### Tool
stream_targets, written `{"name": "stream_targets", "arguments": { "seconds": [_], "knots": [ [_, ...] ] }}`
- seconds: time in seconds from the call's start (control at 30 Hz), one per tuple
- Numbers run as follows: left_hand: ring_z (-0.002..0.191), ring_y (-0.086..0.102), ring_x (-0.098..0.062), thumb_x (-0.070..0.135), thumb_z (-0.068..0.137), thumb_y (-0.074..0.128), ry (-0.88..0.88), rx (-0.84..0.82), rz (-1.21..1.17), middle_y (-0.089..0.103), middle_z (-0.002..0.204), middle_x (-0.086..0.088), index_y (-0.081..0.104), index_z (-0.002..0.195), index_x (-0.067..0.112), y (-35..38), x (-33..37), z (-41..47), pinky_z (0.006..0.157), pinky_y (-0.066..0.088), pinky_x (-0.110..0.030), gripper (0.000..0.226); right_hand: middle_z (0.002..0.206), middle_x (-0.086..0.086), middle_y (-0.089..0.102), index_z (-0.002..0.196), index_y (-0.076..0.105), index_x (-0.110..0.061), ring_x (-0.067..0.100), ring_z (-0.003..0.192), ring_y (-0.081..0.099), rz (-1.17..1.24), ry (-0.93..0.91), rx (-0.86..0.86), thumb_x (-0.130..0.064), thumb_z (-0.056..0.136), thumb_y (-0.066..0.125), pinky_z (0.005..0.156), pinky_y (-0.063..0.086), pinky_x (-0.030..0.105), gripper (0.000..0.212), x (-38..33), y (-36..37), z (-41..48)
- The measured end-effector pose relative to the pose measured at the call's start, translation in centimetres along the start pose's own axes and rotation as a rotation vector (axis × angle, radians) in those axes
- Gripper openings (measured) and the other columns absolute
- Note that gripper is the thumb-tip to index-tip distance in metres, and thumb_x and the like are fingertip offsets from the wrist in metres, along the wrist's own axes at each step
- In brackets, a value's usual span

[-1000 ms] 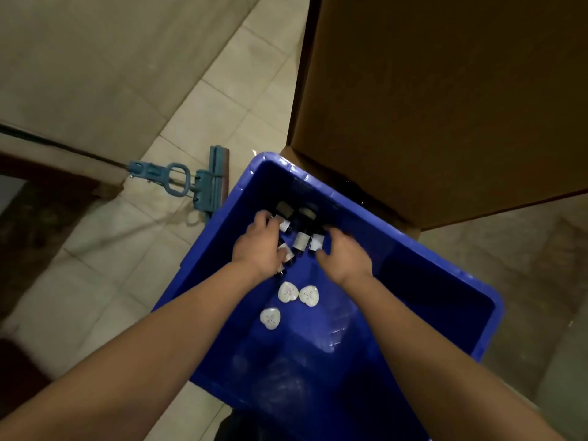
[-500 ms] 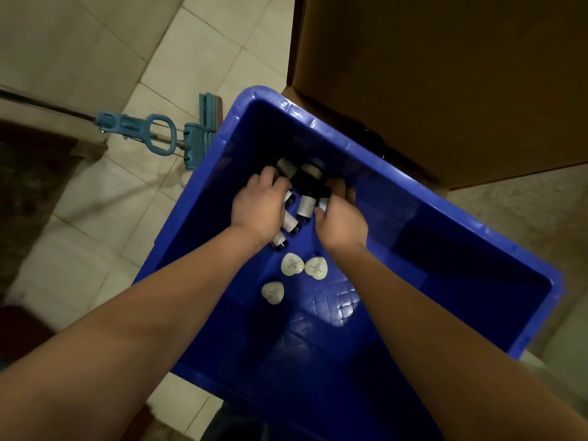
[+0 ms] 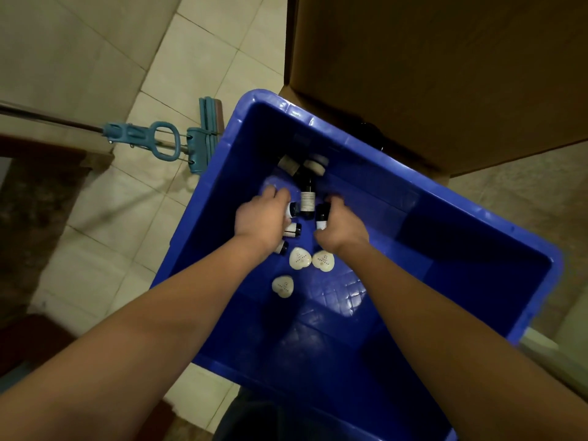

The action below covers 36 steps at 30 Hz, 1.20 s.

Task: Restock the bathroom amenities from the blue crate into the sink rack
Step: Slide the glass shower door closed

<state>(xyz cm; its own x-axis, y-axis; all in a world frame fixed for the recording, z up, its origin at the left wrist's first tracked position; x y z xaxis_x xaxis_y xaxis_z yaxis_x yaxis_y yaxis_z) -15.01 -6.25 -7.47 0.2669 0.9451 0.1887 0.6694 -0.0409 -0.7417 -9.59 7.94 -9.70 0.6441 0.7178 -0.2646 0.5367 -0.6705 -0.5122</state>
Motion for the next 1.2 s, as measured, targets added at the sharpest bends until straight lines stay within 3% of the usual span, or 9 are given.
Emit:
{"name": "stream_targets", "arguments": {
  "seconds": [0.2, 0.3, 0.4, 0.5, 0.63, 0.73, 0.83, 1.03, 1.2],
  "knots": [
    [0.102, 0.056, -0.032, 0.027, 0.097, 0.055, 0.046, 0.028, -0.158, 0.050, 0.126, -0.010, 0.045, 0.122, 0.012, -1.4, 1.2, -2.5, 0.074, 0.043, -0.040, 0.030, 0.123, 0.009, 0.058, 0.144, 0.031, -0.026, 0.030, 0.104, 0.059, 0.180, 0.004, -0.065, -0.018, 0.084, 0.066, 0.078, 0.051, 0.036, 0.069, 0.2, -0.3, -2.7],
    [0.103, 0.057, -0.033, 0.027, 0.097, 0.055, 0.026, 0.026, -0.312, 0.052, 0.130, -0.009, 0.043, 0.129, 0.016, -2.0, 1.6, -3.8, 0.077, 0.045, -0.041, 0.036, 0.102, 0.010, 0.060, 0.136, 0.033, -0.021, 0.029, 0.086, 0.062, 0.358, 0.040, -0.128, -0.015, 0.085, 0.064, 0.073, 0.055, 0.045, 0.060, 0.4, -0.5, -4.2],
    [0.104, 0.059, -0.032, 0.028, 0.096, 0.056, -0.002, 0.005, -0.440, 0.053, 0.131, -0.008, 0.041, 0.135, 0.026, -2.3, 2.0, -5.0, 0.083, 0.047, -0.040, 0.042, 0.085, 0.009, 0.058, 0.127, 0.032, -0.023, 0.027, 0.070, 0.062, 0.554, 0.089, -0.179, -0.009, 0.087, 0.063, 0.063, 0.058, 0.041, 0.052, 0.5, -0.7, -6.1],
    [0.097, 0.061, -0.031, 0.029, 0.095, 0.059, -0.061, -0.017, -0.603, 0.057, 0.121, -0.011, 0.047, 0.121, 0.021, -2.3, 2.2, -6.0, 0.084, 0.050, -0.039, 0.030, 0.082, 0.008, 0.058, 0.121, 0.030, -0.025, 0.023, 0.063, 0.060, 0.665, 0.123, -0.193, -0.008, 0.090, 0.062, 0.052, 0.057, 0.032, 0.048, 0.7, -1.2, -8.4],
    [0.091, 0.062, -0.039, 0.034, 0.098, 0.054, -0.138, -0.080, -0.761, 0.062, 0.109, -0.015, 0.038, 0.103, 0.018, -2.8, 2.6, -7.9, 0.084, 0.053, -0.053, 0.024, 0.085, 0.009, 0.059, 0.122, 0.033, -0.015, 0.022, 0.060, 0.059, 0.672, 0.128, -0.119, -0.015, 0.094, 0.057, 0.046, 0.044, 0.026, 0.037, 1.1, -1.7, -11.9],
    [0.068, 0.056, -0.025, 0.033, 0.099, 0.052, -0.133, -0.082, -0.809, 0.056, 0.089, -0.010, 0.037, 0.093, 0.012, -4.1, 3.1, -9.7, 0.061, 0.055, -0.037, 0.027, 0.095, 0.009, 0.056, 0.123, 0.038, -0.013, 0.024, 0.065, 0.057, 0.746, 0.126, 0.016, -0.022, 0.097, 0.054, 0.050, 0.038, 0.027, 0.032, 1.3, -2.1, -15.0],
    [0.053, 0.046, -0.017, 0.032, 0.100, 0.052, -0.133, -0.147, -0.963, 0.052, 0.072, -0.008, 0.047, 0.080, 0.010, -5.7, 3.7, -11.7, 0.044, 0.044, -0.023, 0.031, 0.084, 0.009, 0.057, 0.113, 0.044, -0.012, 0.020, 0.054, 0.052, 0.861, 0.126, 0.135, -0.027, 0.099, 0.049, 0.052, 0.038, 0.029, 0.021, 1.1, -2.2, -18.3],
    [0.062, 0.059, -0.017, 0.032, 0.101, 0.052, -0.106, -0.262, -1.214, 0.059, 0.090, -0.014, 0.054, 0.115, 0.006, -8.3, 5.1, -16.7, 0.051, 0.053, -0.024, 0.030, 0.061, 0.009, 0.050, 0.071, 0.042, -0.012, 0.021, 0.045, 0.045, 1.016, 0.148, 0.294, -0.034, 0.102, 0.041, 0.048, 0.035, 0.027, 0.038, 0.7, -2.7, -24.6],
    [0.078, 0.066, -0.017, 0.027, 0.102, 0.049, 0.018, -0.308, -1.218, 0.060, 0.100, -0.011, 0.049, 0.118, 0.012, -10.3, 6.4, -20.6, 0.060, 0.057, -0.025, 0.022, 0.055, 0.004, 0.052, 0.082, 0.059, -0.010, 0.017, 0.044, 0.044, 1.144, 0.172, 0.367, -0.041, 0.099, 0.042, 0.047, 0.035, 0.026, 0.039, 0.2, -3.7, -29.9]
  ]
}}
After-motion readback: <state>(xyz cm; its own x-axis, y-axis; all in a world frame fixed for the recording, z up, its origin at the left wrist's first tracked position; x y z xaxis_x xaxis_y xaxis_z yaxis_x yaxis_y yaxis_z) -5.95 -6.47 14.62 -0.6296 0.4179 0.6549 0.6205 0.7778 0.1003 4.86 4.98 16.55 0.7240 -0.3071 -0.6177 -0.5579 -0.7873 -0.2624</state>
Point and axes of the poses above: each hand's wrist, its own z-axis towards the middle knuckle, its own y-axis out of the palm, x = y × z, the point moved 4 cm from there along z, towards the middle knuckle
